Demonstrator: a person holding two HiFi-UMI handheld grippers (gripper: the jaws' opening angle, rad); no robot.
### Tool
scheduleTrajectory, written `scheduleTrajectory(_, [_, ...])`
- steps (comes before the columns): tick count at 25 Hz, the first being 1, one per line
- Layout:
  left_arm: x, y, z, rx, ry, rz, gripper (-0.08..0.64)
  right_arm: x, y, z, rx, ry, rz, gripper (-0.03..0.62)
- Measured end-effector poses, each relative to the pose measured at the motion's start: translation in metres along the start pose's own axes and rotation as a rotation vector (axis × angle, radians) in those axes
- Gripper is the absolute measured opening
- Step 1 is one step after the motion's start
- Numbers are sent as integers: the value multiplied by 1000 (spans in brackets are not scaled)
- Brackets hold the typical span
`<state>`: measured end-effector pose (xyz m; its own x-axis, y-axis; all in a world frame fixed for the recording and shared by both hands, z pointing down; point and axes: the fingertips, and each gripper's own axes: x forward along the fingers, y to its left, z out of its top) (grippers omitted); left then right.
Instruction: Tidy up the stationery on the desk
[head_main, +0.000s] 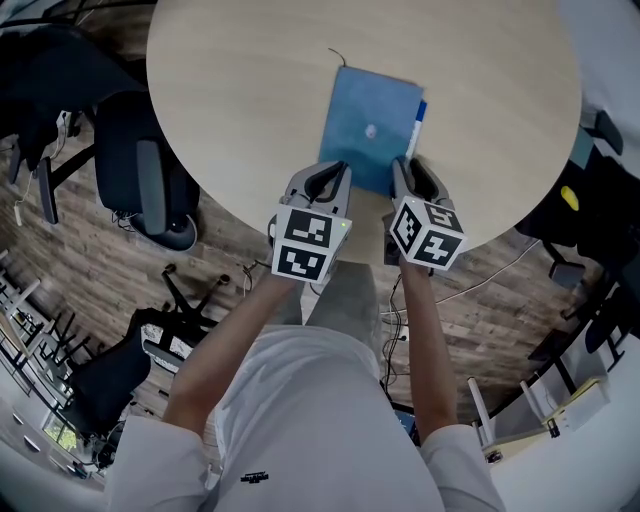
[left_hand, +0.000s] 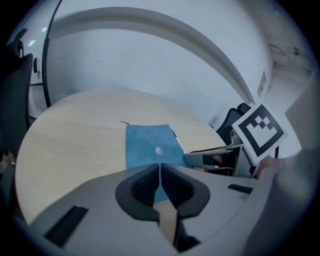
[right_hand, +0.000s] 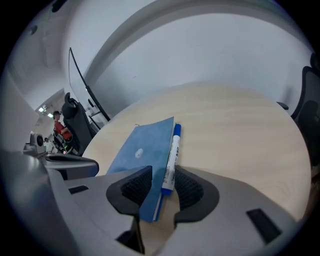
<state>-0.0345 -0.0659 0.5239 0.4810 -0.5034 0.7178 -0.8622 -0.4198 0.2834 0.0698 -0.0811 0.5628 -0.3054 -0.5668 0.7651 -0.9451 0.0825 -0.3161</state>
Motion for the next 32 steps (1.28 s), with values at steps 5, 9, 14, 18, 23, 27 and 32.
scheduleTrajectory(5, [-9,-6,2,3,-10,-4,28,-12,-1,2,-23,-4,-21,143])
scheduleTrajectory(9, [-21,-14,10,0,-26,-5,28,-31,1,12,-41,-44,-34,143])
scheduleTrajectory(14, [-50,-28,22,-13,-38,-5,28,-61,12,16,-88,-32,-13,141])
scheduleTrajectory(18, [-74,-42,36,-16,-62,-10,28,-92,27,24,-185,-39,4,136])
scheduleTrajectory(23, [-116,-60,58,25,-95,-21,28,-139,51,39,-271,-83,9,113])
scheduleTrajectory(27, [-155,-66,71,41,-137,-19,28,-172,78,51,-271,-137,34,106])
scheduleTrajectory(32, [-186,-63,83,42,-175,-29,29,-208,110,75,-322,-211,53,106])
